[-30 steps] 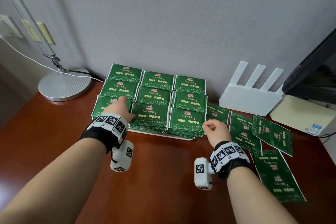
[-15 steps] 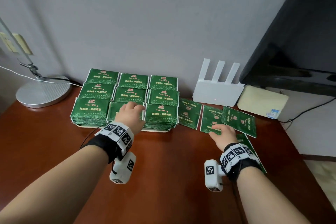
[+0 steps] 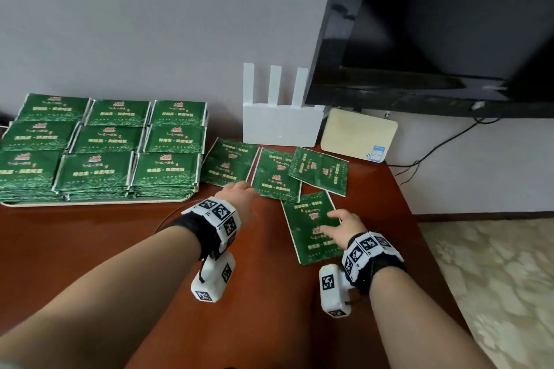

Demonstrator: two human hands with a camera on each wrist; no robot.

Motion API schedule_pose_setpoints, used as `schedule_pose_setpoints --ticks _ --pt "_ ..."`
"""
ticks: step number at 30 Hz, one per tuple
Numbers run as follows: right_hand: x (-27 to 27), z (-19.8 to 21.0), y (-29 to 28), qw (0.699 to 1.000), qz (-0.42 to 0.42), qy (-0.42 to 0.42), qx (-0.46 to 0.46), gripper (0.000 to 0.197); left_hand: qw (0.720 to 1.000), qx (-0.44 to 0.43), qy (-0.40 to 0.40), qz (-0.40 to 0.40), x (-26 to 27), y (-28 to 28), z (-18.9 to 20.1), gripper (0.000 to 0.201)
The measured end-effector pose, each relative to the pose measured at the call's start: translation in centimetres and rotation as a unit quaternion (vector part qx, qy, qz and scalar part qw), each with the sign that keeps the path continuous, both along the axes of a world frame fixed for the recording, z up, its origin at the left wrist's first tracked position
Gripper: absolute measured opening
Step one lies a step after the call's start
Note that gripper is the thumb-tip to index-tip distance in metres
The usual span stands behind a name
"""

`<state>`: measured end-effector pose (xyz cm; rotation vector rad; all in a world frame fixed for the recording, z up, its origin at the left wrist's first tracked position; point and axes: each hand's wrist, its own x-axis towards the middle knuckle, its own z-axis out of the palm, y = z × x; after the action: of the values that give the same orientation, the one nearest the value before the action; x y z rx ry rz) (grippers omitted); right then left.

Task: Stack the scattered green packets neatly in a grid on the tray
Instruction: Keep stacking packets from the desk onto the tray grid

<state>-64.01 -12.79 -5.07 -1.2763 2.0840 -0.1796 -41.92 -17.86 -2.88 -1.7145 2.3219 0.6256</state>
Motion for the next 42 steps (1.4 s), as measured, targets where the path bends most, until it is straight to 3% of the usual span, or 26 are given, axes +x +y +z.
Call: schedule_pose_setpoints --ticks 6,10,15,23,26,28,31,33,35,39,42 --pt "-1.5 -3.1 -2.0 0.994 0.049 0.093 0.016 0.073 1.0 0.022 -0.013 0.011 -4.1 -3.4 -3.2 0.066" --pt "-2.7 -3.9 -3.9 0.996 0.032 0.075 0.028 0.081 0.999 0.034 -0.031 0.021 -5.7 -5.3 -4.9 0.067" --pt "-3.2 -4.5 -5.6 0.994 0.053 0.085 0.052 0.059 0.998 -0.026 -0.042 0.041 -6.7 -6.1 -6.0 0.049" --pt "-3.8 -4.1 -4.5 0.998 0.006 0.051 0.048 0.038 0.995 -0.001 -0.046 0.083 -5.3 -4.5 -6.3 0.023" --pt "-4.8 -3.2 -3.5 0.998 -0.025 0.004 0.049 0.047 0.992 0.035 -0.052 0.114 -4.7 -4.0 -6.1 0.032" --pt "-5.6 -3.0 -2.8 0.998 -0.032 -0.039 0.039 0.061 0.99 0.036 -0.052 0.129 -4.5 -3.7 -5.7 0.049" --pt "-5.9 -2.9 -1.8 0.994 -0.016 -0.106 0.034 0.092 0.979 0.079 -0.03 0.187 -3.8 -3.2 -5.6 0.073" --pt "-5.8 -2.4 -1.3 0.992 0.016 -0.127 0.023 0.096 0.967 0.132 0.003 0.217 -3.4 -2.7 -5.3 0.078" --pt "-5.6 -1.6 -0.9 0.992 0.057 -0.115 0.003 0.085 0.965 0.154 0.022 0.211 -2.9 -2.1 -4.7 0.066" --pt "-5.5 -0.5 0.1 0.992 0.074 -0.064 -0.08 0.04 0.959 0.146 0.098 0.223 -1.6 -0.8 -3.3 0.033" --pt "-5.3 0.0 0.5 0.987 0.044 -0.076 -0.137 0.02 0.917 0.137 0.232 0.293 0.0 -0.1 -2.0 0.015"
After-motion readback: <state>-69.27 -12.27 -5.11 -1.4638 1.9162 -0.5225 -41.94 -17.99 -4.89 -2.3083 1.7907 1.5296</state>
